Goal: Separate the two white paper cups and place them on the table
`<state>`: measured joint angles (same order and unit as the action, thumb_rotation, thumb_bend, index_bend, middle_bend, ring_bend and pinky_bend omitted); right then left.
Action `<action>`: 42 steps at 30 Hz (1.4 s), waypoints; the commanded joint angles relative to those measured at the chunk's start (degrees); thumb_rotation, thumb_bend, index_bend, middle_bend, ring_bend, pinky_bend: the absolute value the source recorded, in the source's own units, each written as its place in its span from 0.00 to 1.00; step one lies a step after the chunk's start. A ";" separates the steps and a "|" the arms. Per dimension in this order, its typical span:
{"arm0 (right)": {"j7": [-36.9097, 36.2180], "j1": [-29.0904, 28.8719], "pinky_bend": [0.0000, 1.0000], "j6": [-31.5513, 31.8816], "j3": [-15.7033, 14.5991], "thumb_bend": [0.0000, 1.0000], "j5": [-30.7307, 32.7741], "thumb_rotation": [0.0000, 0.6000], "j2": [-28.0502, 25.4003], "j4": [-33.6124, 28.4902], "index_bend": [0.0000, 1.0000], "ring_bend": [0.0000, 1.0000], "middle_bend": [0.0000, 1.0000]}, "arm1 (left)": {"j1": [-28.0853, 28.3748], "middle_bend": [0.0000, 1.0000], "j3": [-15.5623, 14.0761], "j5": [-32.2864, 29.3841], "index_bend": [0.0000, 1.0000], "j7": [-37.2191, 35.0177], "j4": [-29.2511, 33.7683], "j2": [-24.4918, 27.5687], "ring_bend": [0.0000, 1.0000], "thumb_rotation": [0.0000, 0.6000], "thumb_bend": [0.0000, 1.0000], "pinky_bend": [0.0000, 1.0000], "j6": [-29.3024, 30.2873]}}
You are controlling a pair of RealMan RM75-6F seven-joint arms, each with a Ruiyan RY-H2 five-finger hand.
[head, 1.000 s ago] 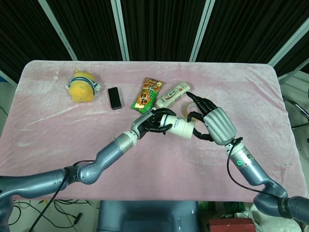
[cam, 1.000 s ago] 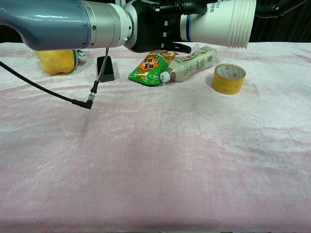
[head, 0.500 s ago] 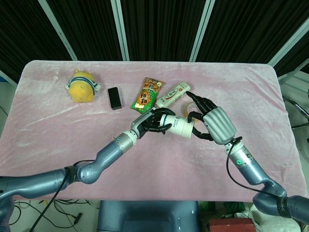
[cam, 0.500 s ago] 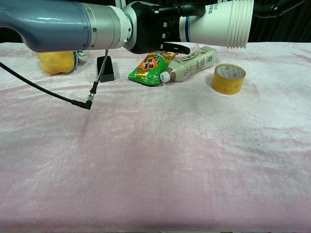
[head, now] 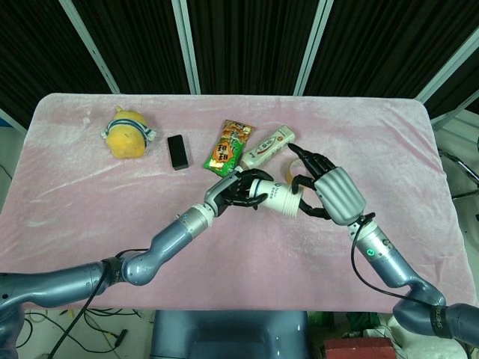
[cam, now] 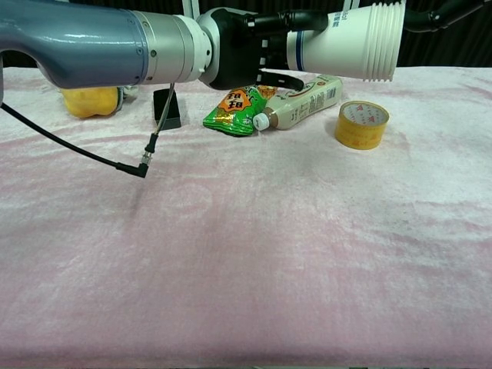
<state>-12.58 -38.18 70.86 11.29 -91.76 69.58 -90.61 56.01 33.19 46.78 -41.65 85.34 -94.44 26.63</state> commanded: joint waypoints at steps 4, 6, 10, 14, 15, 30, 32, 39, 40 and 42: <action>-0.88 -0.12 0.20 0.01 -0.34 0.45 -0.63 1.00 -0.42 -0.02 0.75 0.14 0.01 | 0.15 0.48 -0.28 -0.27 0.49 0.46 -0.20 0.49 0.35 1.00 0.42 0.56 -0.67; -1.14 -0.08 0.20 0.14 -0.39 0.45 -0.72 1.00 -0.45 0.14 0.75 0.14 0.01 | 0.04 0.48 -0.28 -0.38 0.49 0.78 -0.10 1.03 0.35 1.00 0.42 0.56 -0.53; -1.58 -0.01 0.20 0.38 -0.56 0.45 -0.91 1.00 -0.39 0.69 0.76 0.14 0.01 | -0.40 0.48 -0.12 -0.80 0.49 1.15 0.31 1.95 0.35 1.00 0.42 0.56 0.27; -2.30 0.41 0.20 1.07 -0.36 0.45 -0.53 1.00 -0.95 1.47 0.77 0.14 0.01 | -1.14 0.48 0.34 -1.27 0.49 0.70 1.13 3.54 0.35 1.00 0.42 0.56 -0.49; -2.83 0.65 0.20 1.33 -0.29 0.45 -0.29 1.00 -1.24 1.53 0.77 0.14 0.01 | -1.46 0.48 0.56 -1.19 0.49 0.52 1.36 3.99 0.35 1.00 0.42 0.56 -0.61; -6.35 2.78 0.20 0.85 -1.13 0.45 1.08 1.00 -7.09 4.73 0.79 0.14 0.01 | -3.12 0.47 -4.79 3.39 0.48 10.75 4.13 17.86 0.33 1.00 0.41 0.56 -3.57; -4.97 2.35 0.20 -1.64 -1.90 0.45 1.12 1.00 -8.71 4.35 0.79 0.14 0.01 | -2.26 0.47 -7.84 4.44 0.48 16.01 5.17 20.93 0.33 1.00 0.41 0.56 -2.82; -2.77 -0.83 0.20 -15.51 -4.71 0.47 3.82 1.00 -15.37 -1.27 0.80 0.14 0.00 | 2.72 0.46 -19.30 5.20 0.47 43.32 9.68 25.87 0.32 1.00 0.41 0.56 9.43; -2.31 -1.35 0.20 -17.66 -5.14 0.47 4.34 1.00 -16.06 -2.27 0.80 0.14 0.00 | 3.48 0.46 -20.87 4.46 0.47 47.92 10.32 25.82 0.32 1.00 0.41 0.55 11.61; -1.23 -2.32 0.20 -21.43 -5.76 0.48 5.65 1.00 -16.96 -3.96 0.80 0.14 0.00 | 4.95 0.45 -24.28 3.59 0.46 57.83 11.76 25.46 0.31 1.00 0.41 0.54 15.76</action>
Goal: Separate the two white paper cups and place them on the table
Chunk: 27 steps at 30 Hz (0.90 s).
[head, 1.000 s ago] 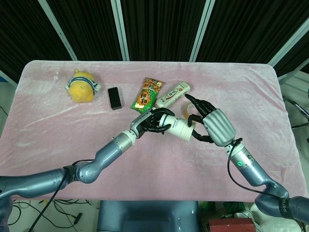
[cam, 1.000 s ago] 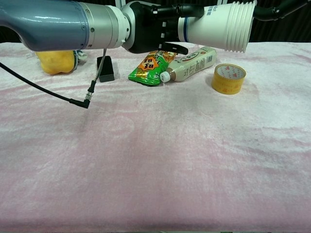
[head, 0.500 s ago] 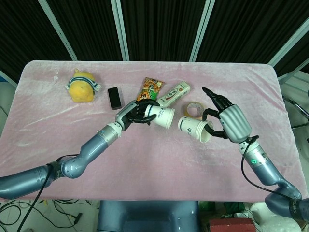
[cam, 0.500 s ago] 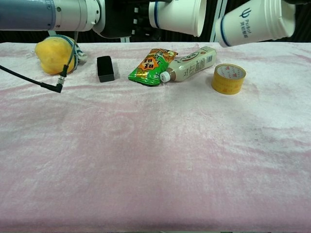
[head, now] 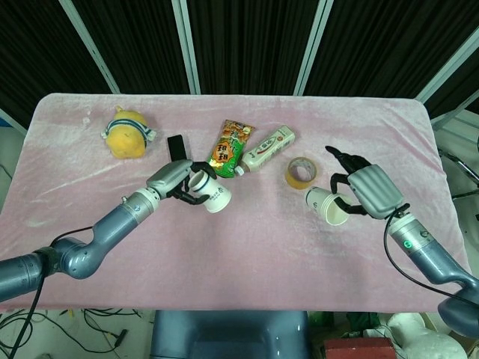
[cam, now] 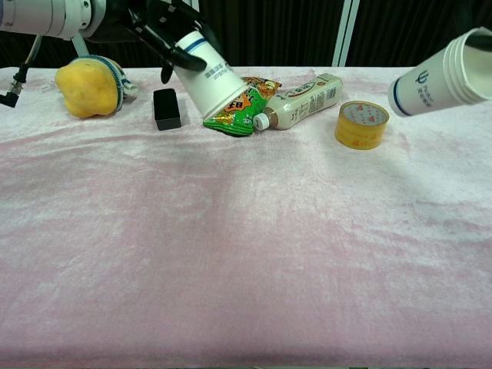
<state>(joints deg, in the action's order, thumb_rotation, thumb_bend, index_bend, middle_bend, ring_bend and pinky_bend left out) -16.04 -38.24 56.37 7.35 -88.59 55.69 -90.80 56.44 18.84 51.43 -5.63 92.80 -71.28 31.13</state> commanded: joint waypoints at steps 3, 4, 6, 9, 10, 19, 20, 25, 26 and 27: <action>4.38 -3.92 0.20 -13.20 -2.95 0.48 4.90 1.00 -3.43 -5.92 0.80 0.14 0.00 | 6.36 0.43 -14.94 -2.95 0.45 36.35 5.59 0.39 0.30 1.00 0.41 0.54 17.18; 4.87 -4.32 0.20 -14.31 -2.96 0.48 5.66 1.00 -3.42 -6.20 0.80 0.14 0.00 | 6.48 0.43 -15.59 -3.46 0.45 38.64 5.63 -0.36 0.30 1.00 0.41 0.54 18.55; 6.25 -5.05 0.20 -16.51 -3.02 0.48 7.55 1.00 -3.18 -6.63 0.80 0.14 0.00 | 6.62 0.42 -16.61 -4.98 0.45 42.70 5.77 -2.04 0.30 1.00 0.39 0.53 21.12; 10.07 -6.06 0.20 -19.28 -3.44 0.48 10.37 1.00 -2.36 -6.32 0.80 0.14 0.00 | 6.75 0.42 -17.56 -7.11 0.45 46.26 5.96 -3.92 0.29 1.00 0.38 0.52 22.85; 12.09 -6.36 0.20 -19.84 -3.65 0.48 11.40 1.00 -1.77 -5.95 0.80 0.14 0.00 | 6.83 0.42 -18.00 -7.54 0.45 47.35 5.84 -4.44 0.29 1.00 0.38 0.52 23.05; 26.51 -9.36 0.20 -22.08 -4.83 0.48 24.35 1.00 1.94 -6.50 0.80 0.14 0.00 | 5.43 0.38 -19.49 -7.63 0.43 49.37 1.78 -10.07 0.27 1.00 0.36 0.52 24.47; 27.72 -9.79 0.20 -22.36 -5.17 0.48 25.81 1.00 2.07 -6.75 0.80 0.14 0.00 | 5.18 0.38 -19.52 -7.16 0.43 49.06 1.15 -10.65 0.27 1.00 0.36 0.52 24.52; 33.17 -12.24 0.20 -22.66 -6.74 0.48 32.56 1.00 2.54 -7.88 0.80 0.13 0.00 | 3.64 0.36 -19.66 -3.71 0.42 47.49 -2.28 -13.48 0.25 1.00 0.33 0.51 25.41; 33.96 -12.68 0.20 -22.52 -6.98 0.47 33.72 1.00 2.58 -8.13 0.80 0.13 0.00 | 3.33 0.35 -19.57 -3.30 0.41 46.90 -2.61 -13.81 0.24 1.00 0.31 0.51 25.37; 34.43 -12.97 0.20 -22.40 -7.10 0.47 34.50 1.00 2.62 -8.29 0.80 0.13 0.00 | 3.13 0.35 -19.51 -3.03 0.41 46.49 -2.78 -13.96 0.23 1.00 0.31 0.51 25.28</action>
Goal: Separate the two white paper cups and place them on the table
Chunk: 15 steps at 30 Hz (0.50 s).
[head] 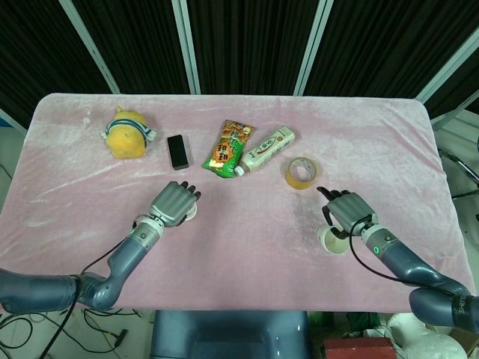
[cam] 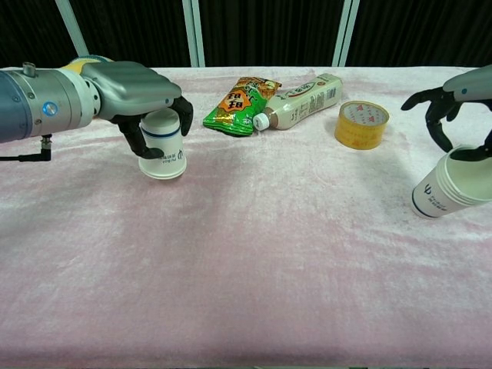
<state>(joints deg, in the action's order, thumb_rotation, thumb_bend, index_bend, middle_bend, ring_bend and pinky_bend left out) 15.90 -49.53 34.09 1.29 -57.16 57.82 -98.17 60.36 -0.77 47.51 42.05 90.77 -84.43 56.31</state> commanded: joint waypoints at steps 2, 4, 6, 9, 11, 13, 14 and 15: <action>3.90 -2.74 0.20 0.46 -1.31 0.47 5.70 1.00 0.71 -1.37 0.78 0.13 0.00 | -1.46 0.31 0.21 1.68 0.38 -2.47 -1.24 -1.20 0.20 1.00 0.27 0.49 -0.26; 5.35 -3.77 0.20 0.94 -1.80 0.46 8.03 1.00 0.97 -1.68 0.73 0.12 0.00 | -1.97 0.26 0.38 2.37 0.34 -3.34 -1.47 -1.34 0.17 1.00 0.24 0.47 -0.52; 6.52 -4.58 0.20 1.31 -2.34 0.45 9.88 1.00 1.10 -2.07 0.65 0.11 0.00 | -2.31 0.23 0.68 2.54 0.29 -4.01 -1.15 -1.17 0.14 1.00 0.20 0.45 -0.82; 8.48 -5.95 0.20 2.00 -3.47 0.43 12.91 1.00 1.12 -2.82 0.55 0.11 0.00 | -2.74 0.20 1.20 2.87 0.24 -4.69 -0.52 -0.53 0.13 1.00 0.18 0.44 -1.17; 9.14 -6.50 0.20 2.66 -3.82 0.41 14.25 1.00 1.18 -3.22 0.51 0.11 0.00 | -2.88 0.17 1.47 2.85 0.20 -4.73 -0.18 -0.17 0.11 1.00 0.16 0.43 -1.29; 9.48 -6.77 0.20 3.12 -4.00 0.40 14.90 1.00 1.21 -3.43 0.47 0.11 0.00 | -2.99 0.16 1.59 2.98 0.18 -4.78 -0.05 -0.01 0.10 1.00 0.15 0.41 -1.34; 9.61 -6.92 0.20 3.50 -4.04 0.40 15.28 1.00 1.23 -3.56 0.45 0.11 0.00 | -3.09 0.16 1.69 3.06 0.17 -4.85 0.06 0.11 0.10 1.00 0.15 0.40 -1.37; 9.65 -7.01 0.20 3.72 -4.05 0.39 15.52 1.00 1.23 -3.64 0.44 0.11 0.00 | -3.15 0.15 1.76 3.11 0.17 -4.88 0.12 0.20 0.10 1.00 0.15 0.40 -1.38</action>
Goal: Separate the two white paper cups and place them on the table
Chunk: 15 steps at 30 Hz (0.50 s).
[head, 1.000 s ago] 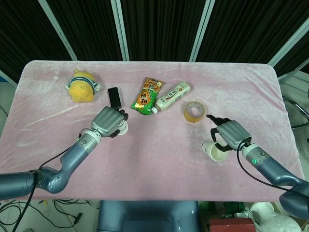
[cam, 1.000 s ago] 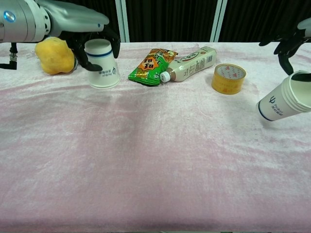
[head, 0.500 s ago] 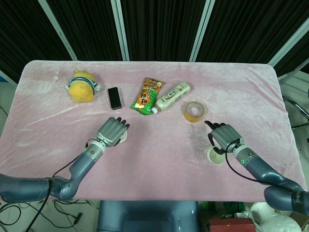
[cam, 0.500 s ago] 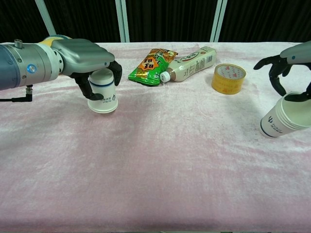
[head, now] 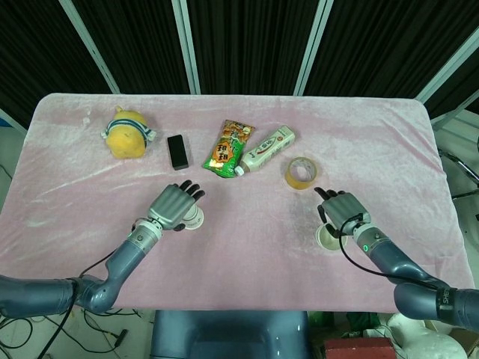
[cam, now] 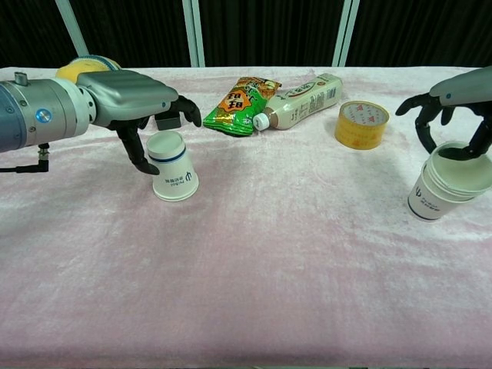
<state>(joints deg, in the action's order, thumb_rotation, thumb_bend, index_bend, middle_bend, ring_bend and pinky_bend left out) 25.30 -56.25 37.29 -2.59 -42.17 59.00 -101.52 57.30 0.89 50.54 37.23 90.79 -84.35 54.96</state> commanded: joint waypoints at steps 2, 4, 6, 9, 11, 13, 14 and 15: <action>0.56 -0.67 0.20 1.09 -0.29 0.39 1.31 1.00 -0.13 -0.50 0.41 0.11 0.00 | -0.30 0.15 0.27 0.22 0.16 -0.03 0.27 0.38 0.09 1.00 0.15 0.39 0.00; 0.76 -0.98 0.20 1.38 -0.44 0.39 1.99 1.00 -0.36 -0.71 0.39 0.10 0.00 | -0.43 0.15 0.34 0.33 0.16 0.10 0.33 0.60 0.09 1.00 0.15 0.39 -0.07; 0.83 -1.28 0.20 1.23 -0.65 0.39 2.66 1.00 -0.66 -0.93 0.38 0.10 0.00 | -0.53 0.15 0.44 0.35 0.16 0.14 0.37 0.75 0.09 1.00 0.15 0.38 -0.17; 0.76 -1.62 0.20 1.06 -0.93 0.39 3.27 1.00 -1.23 -1.25 0.36 0.10 0.00 | -0.71 0.15 0.68 0.57 0.16 0.08 0.62 1.08 0.08 1.00 0.15 0.36 -0.25; 0.42 -1.65 0.20 1.29 -0.79 0.39 3.33 1.00 -1.64 -1.62 0.33 0.10 0.00 | -0.83 0.15 0.87 0.87 0.16 -0.04 0.93 1.41 0.08 1.00 0.15 0.35 -0.16; -0.88 -1.24 0.20 2.00 0.05 0.38 2.59 1.00 -2.40 -2.42 0.30 0.10 0.00 | -1.00 0.14 1.27 1.68 0.16 -0.29 1.61 2.07 0.07 1.00 0.15 0.33 0.33; -1.70 -0.91 0.20 2.35 0.54 0.38 1.96 1.00 -2.95 -2.87 0.28 0.09 0.00 | -1.13 0.14 1.41 2.23 0.16 -0.36 2.09 2.54 0.06 1.00 0.15 0.32 0.69; -2.30 -0.66 0.20 2.75 0.97 0.38 1.43 1.00 -3.49 -3.25 0.27 0.09 0.00 | -1.22 0.14 1.54 2.70 0.16 -0.39 2.54 2.95 0.05 1.00 0.15 0.31 1.03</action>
<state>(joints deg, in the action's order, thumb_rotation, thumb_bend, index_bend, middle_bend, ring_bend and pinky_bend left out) 24.07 -57.41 39.33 -2.43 -39.83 56.41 -104.03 56.26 2.18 52.66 36.97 92.77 -81.94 55.52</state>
